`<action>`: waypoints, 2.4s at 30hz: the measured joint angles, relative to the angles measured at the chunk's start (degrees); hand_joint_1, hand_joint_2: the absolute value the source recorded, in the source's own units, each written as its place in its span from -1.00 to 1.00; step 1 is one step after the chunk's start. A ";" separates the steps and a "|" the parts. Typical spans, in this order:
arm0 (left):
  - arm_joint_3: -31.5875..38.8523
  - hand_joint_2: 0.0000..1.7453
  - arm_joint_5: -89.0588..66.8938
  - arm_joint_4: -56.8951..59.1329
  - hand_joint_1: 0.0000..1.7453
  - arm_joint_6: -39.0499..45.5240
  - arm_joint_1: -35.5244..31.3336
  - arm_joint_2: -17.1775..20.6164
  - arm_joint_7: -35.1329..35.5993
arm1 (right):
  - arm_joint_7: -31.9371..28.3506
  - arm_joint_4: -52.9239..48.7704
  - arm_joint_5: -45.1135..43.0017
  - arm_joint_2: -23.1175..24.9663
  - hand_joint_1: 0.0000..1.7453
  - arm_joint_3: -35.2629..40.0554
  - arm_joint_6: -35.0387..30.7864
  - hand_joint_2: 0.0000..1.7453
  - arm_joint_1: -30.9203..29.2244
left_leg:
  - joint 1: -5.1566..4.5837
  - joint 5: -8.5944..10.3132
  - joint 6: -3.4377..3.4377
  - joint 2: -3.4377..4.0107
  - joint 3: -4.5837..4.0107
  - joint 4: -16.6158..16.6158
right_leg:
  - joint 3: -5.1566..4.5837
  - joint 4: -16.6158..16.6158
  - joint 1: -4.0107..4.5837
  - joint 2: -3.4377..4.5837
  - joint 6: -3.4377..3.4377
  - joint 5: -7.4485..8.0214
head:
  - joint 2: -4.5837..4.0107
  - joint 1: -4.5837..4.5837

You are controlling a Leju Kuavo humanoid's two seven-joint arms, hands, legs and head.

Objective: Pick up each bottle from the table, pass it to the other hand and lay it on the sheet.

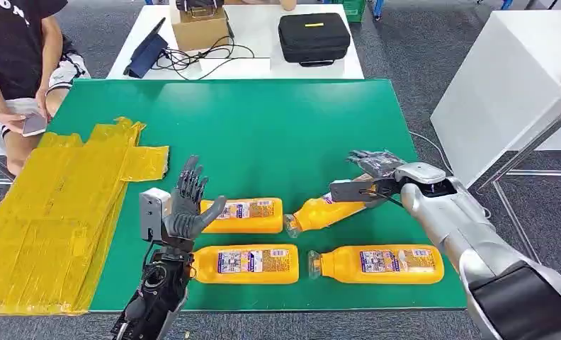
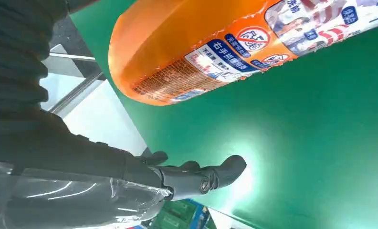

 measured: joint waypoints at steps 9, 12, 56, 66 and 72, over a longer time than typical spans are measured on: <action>0.04 1.00 0.00 0.00 -1.00 -0.04 0.00 0.00 -0.07 | -0.15 -0.11 -0.04 0.00 -1.00 0.83 0.04 1.00 0.00 | 0.00 0.00 0.00 0.00 0.00 0.00 | 0.00 0.00 -0.01 0.00 0.00 0.00 | 0.00 0.00; 0.04 1.00 0.07 0.04 -1.00 -0.26 -0.09 0.00 -0.11 | -0.59 -0.11 -0.83 0.00 -1.00 1.22 0.72 1.00 -0.01 | 0.00 0.00 0.00 0.00 0.00 0.00 | 0.00 0.00 -0.01 0.00 0.00 0.00 | 0.00 0.00; -1.40 1.00 2.80 5.77 -1.00 -2.45 -5.28 -1.42 0.98 | -0.22 8.22 -7.98 2.58 1.00 7.28 5.86 1.00 1.88 | 0.00 -0.01 0.00 0.00 0.14 0.00 | 0.10 -0.02 -0.01 0.00 0.00 0.00 | 0.00 -0.02; -1.31 1.00 2.80 5.66 -1.00 -1.27 -3.55 -1.40 0.92 | 3.24 8.37 -6.56 2.75 1.00 7.37 0.26 1.00 2.49 | -0.02 0.00 0.00 0.00 0.21 0.00 | 0.22 -0.02 -0.03 -0.01 0.00 0.00 | 0.00 0.00; -0.55 1.00 2.75 4.13 -1.00 -0.24 -1.66 -1.25 0.83 | 7.41 8.37 -3.54 3.15 1.00 7.37 -6.45 1.00 3.26 | -0.01 -0.01 0.00 0.01 0.20 0.00 | 0.21 -0.02 -0.02 0.00 0.00 0.00 | 0.00 0.00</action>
